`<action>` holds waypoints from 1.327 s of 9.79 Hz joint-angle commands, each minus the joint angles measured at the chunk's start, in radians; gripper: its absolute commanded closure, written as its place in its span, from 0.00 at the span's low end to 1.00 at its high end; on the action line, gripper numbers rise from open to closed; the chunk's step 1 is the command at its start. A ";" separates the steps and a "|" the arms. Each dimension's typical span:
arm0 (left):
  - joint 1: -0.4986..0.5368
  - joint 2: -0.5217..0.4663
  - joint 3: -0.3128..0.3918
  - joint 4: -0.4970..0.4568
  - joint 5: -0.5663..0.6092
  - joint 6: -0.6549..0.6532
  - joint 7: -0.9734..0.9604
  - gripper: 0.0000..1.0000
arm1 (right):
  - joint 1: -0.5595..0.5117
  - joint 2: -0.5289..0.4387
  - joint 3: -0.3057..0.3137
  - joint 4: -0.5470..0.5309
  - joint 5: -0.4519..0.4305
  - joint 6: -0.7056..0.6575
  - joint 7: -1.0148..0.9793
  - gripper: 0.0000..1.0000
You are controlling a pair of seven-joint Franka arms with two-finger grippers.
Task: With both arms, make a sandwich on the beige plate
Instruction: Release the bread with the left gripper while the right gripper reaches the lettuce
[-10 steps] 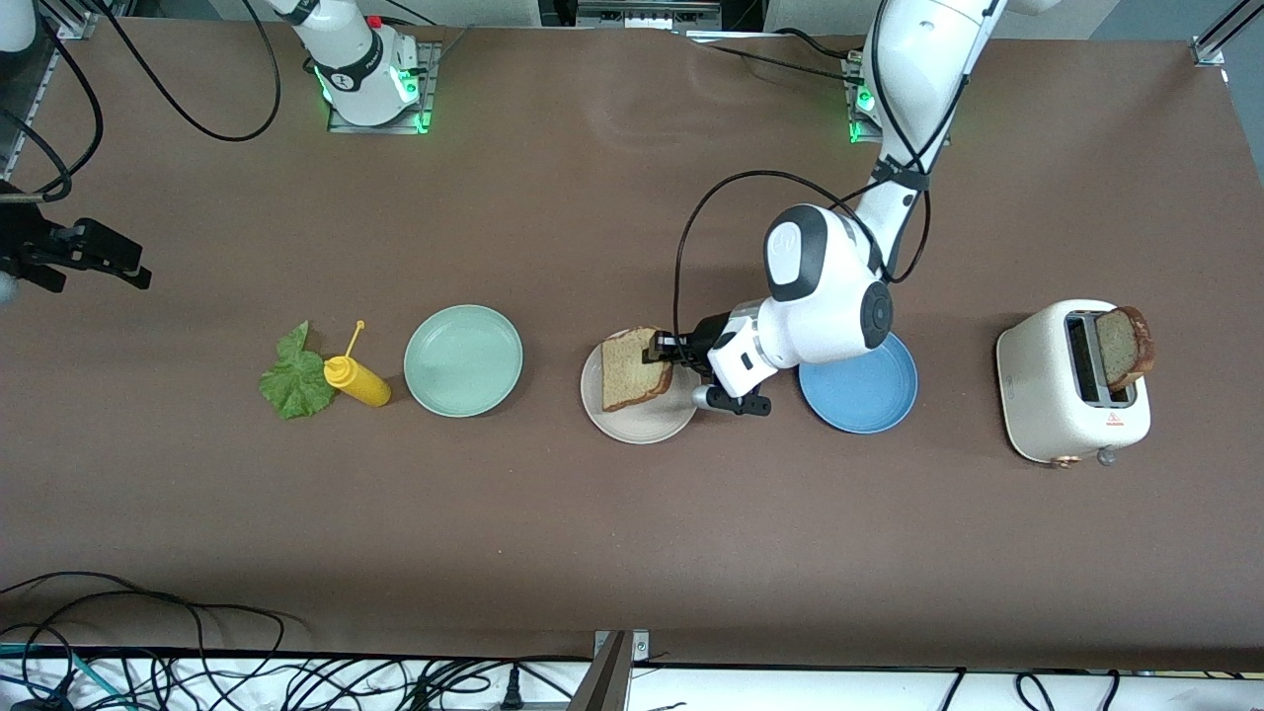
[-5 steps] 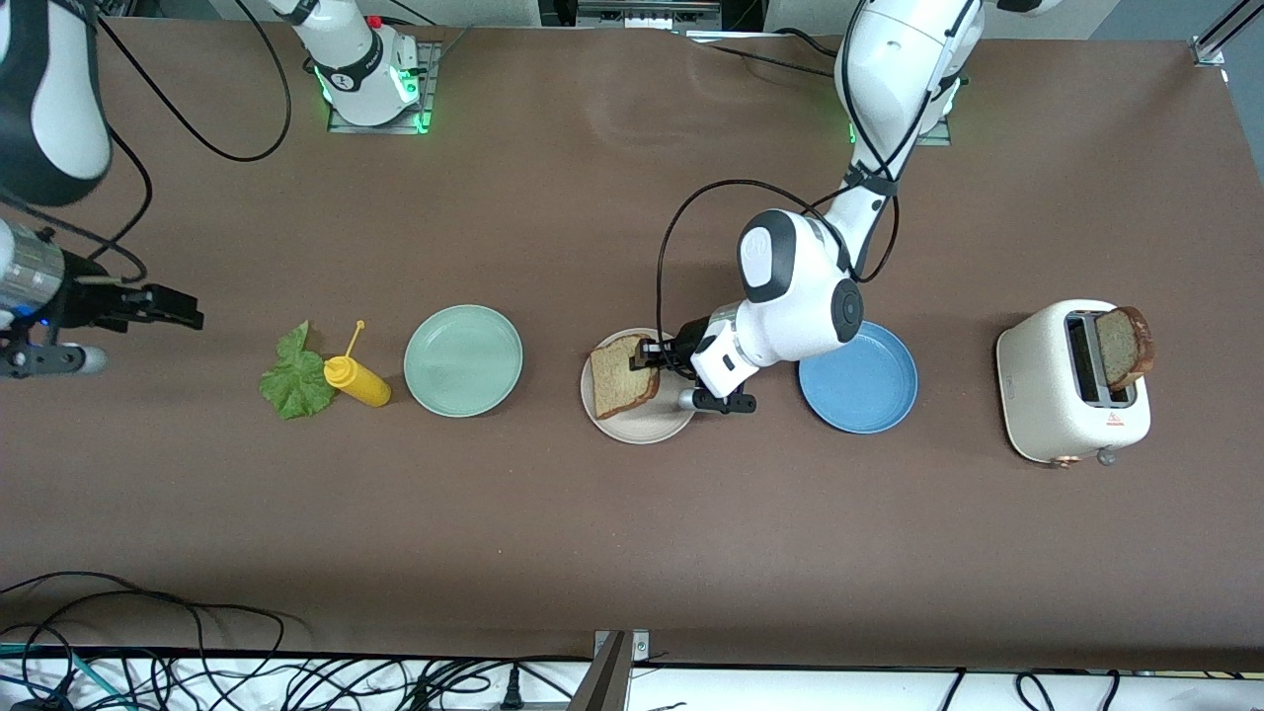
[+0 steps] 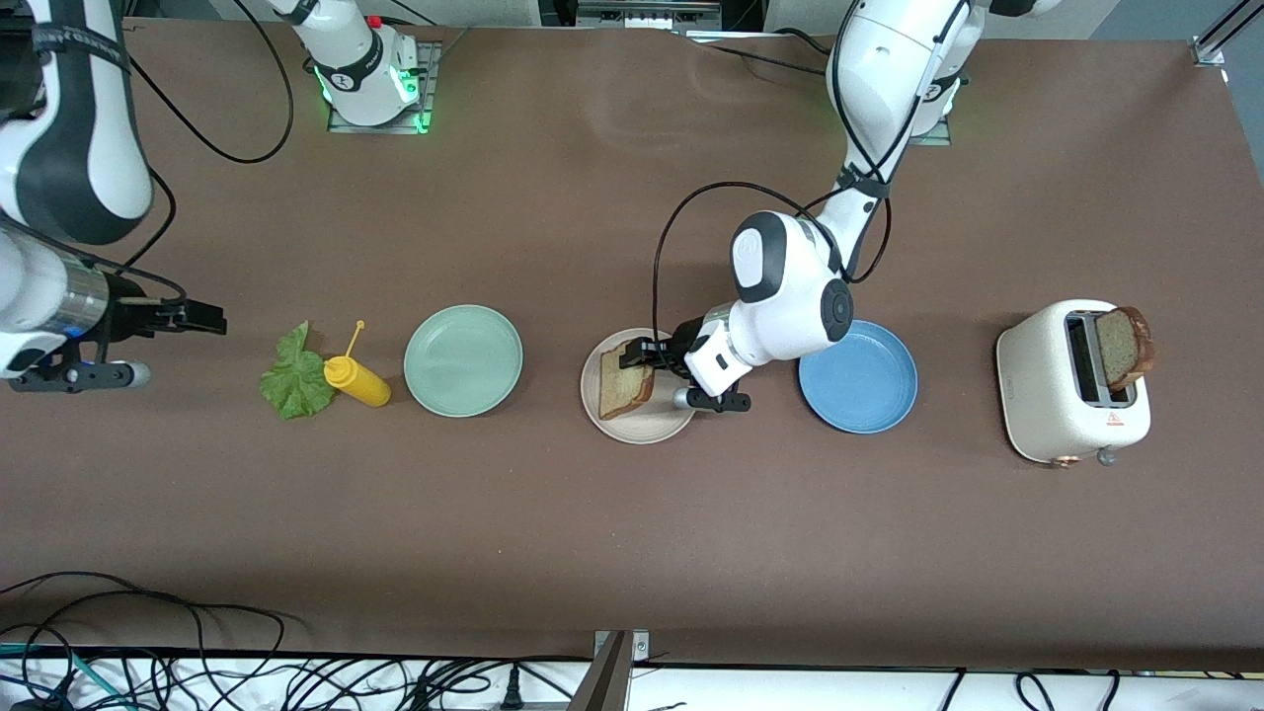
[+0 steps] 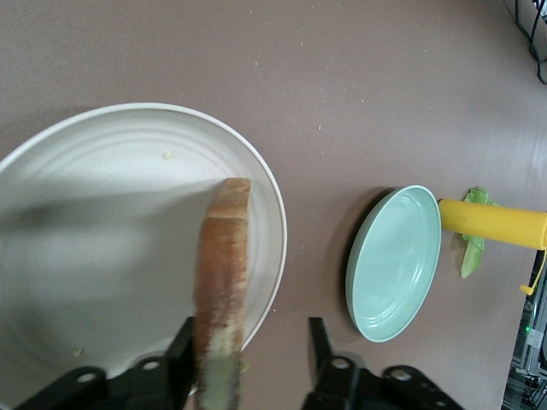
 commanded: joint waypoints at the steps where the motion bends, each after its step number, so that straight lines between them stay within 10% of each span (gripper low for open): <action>1: -0.003 0.010 0.015 0.015 -0.024 0.004 0.019 0.00 | -0.001 0.024 -0.002 -0.110 -0.022 0.174 0.009 0.00; 13: 0.333 -0.226 0.025 0.022 0.613 -0.597 0.014 0.00 | -0.001 0.314 -0.001 -0.134 0.000 0.358 0.021 0.00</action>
